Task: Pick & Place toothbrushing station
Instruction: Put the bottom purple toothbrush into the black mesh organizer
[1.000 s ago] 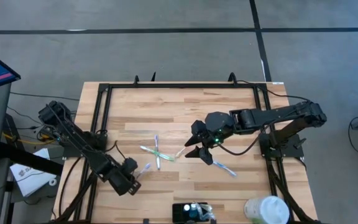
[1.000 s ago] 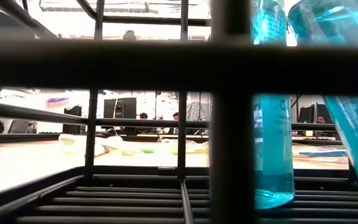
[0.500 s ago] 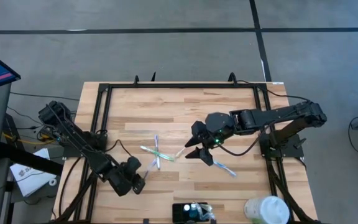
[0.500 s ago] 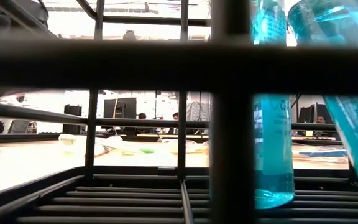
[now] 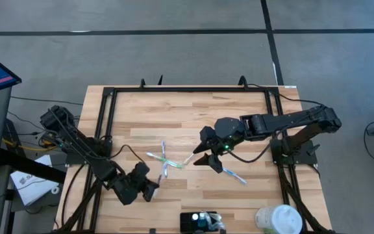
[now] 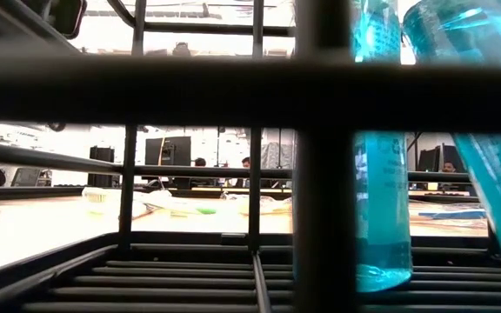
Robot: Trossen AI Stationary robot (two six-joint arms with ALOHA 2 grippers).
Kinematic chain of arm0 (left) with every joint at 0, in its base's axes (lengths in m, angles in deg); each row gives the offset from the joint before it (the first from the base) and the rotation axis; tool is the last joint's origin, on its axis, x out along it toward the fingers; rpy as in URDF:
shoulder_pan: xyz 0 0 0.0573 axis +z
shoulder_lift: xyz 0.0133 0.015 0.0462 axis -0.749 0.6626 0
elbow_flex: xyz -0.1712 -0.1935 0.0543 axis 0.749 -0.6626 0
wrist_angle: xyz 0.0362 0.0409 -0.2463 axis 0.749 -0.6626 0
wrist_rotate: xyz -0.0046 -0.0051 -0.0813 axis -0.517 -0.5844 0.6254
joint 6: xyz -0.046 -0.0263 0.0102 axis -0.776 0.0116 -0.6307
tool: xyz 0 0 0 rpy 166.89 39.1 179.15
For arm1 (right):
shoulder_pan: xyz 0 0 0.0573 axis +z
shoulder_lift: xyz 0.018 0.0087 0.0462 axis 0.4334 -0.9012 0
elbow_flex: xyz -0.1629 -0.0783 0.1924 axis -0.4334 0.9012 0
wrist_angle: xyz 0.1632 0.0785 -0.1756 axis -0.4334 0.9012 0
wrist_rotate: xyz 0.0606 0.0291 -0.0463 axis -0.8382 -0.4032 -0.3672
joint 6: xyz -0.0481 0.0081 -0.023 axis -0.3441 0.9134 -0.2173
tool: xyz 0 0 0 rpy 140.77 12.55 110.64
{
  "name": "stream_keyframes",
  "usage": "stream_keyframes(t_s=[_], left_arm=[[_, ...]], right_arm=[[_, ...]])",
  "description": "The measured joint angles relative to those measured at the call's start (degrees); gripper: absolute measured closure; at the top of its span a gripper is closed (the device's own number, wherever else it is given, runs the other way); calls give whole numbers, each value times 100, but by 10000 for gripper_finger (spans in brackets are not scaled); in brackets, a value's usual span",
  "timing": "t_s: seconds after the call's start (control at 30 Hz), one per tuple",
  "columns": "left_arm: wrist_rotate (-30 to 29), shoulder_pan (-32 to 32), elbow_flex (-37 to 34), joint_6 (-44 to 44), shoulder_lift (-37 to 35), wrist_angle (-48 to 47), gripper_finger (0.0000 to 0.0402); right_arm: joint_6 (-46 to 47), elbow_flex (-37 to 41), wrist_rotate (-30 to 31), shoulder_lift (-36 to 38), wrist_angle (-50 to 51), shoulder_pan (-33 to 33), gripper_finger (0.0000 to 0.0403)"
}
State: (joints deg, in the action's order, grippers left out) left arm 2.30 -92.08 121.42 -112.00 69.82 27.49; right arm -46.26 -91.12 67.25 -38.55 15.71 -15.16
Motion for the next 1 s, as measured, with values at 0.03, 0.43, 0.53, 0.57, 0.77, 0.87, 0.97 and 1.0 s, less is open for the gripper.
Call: stream_keyframes(t_s=[0.03,0.43,0.53,0.57,0.77,0.87,0.97,1.0], left_arm=[[-61,26,0,24,0,79,391],[-605,348,1,573,-131,909,391],[-718,388,2,784,-334,904,391],[-774,388,2,896,-426,913,391],[-1308,388,2,1562,-1005,931,391],[-1454,416,4,1899,-1257,972,391],[-1476,495,4,2196,-1444,1016,391],[-1480,526,4,2291,-1499,1046,391]], right_arm=[[0,0,0,0,0,0,154],[0,-2,2,0,-5,0,154],[0,-2,4,0,-22,0,154],[0,-2,4,0,-22,0,154],[0,-2,4,0,-62,0,154],[0,-2,4,0,-215,0,154],[24,-4,6,1,-342,0,154],[62,-4,4,0,-361,0,154]])
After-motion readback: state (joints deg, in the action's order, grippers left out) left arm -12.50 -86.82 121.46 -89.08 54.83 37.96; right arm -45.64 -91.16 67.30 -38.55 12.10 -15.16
